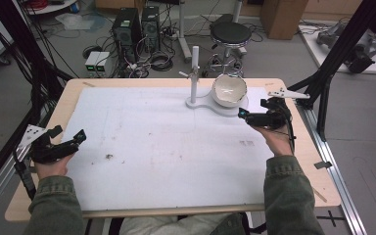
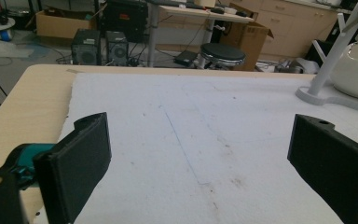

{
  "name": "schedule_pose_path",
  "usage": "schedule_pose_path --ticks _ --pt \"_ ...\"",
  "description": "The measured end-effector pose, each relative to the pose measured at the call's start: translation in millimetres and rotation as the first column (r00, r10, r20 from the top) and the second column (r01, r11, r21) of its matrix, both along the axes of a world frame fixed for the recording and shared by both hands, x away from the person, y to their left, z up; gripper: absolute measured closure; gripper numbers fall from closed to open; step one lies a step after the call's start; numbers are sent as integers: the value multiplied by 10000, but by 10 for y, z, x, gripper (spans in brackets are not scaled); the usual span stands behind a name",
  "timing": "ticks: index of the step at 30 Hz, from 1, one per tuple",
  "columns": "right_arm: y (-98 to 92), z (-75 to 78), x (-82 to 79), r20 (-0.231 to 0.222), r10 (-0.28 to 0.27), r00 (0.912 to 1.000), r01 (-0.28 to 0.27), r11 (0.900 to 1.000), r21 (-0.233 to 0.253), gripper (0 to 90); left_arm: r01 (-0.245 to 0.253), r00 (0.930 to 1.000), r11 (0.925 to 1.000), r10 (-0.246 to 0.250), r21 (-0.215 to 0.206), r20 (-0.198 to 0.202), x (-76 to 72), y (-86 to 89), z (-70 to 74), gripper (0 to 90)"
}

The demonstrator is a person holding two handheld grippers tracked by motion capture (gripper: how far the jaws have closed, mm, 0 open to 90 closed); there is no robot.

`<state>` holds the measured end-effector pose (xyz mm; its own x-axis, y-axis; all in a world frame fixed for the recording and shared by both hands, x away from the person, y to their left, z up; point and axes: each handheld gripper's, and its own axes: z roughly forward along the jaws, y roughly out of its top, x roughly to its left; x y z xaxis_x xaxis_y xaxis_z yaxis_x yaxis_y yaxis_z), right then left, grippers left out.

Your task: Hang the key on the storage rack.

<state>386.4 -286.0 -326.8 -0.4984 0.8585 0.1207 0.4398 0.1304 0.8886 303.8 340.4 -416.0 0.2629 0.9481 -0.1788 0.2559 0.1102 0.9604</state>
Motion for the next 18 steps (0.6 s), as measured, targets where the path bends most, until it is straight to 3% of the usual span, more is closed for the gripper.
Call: schedule_pose_path --ticks 6,9,18 --pt "-38 -83 -54 205 -62 9998 64 9999 -106 6 -40 10000 10000 41 19 -71 1 20 -16 64" --pt "-62 -172 -98 222 3 9998 -9 9997 246 6 14 10000 10000 -13 16 -75 -3 22 -21 64" --pt "-133 -428 -221 -55 -156 9999 157 9997 186 5 -101 9999 9999 101 75 -106 -15 49 -39 64"
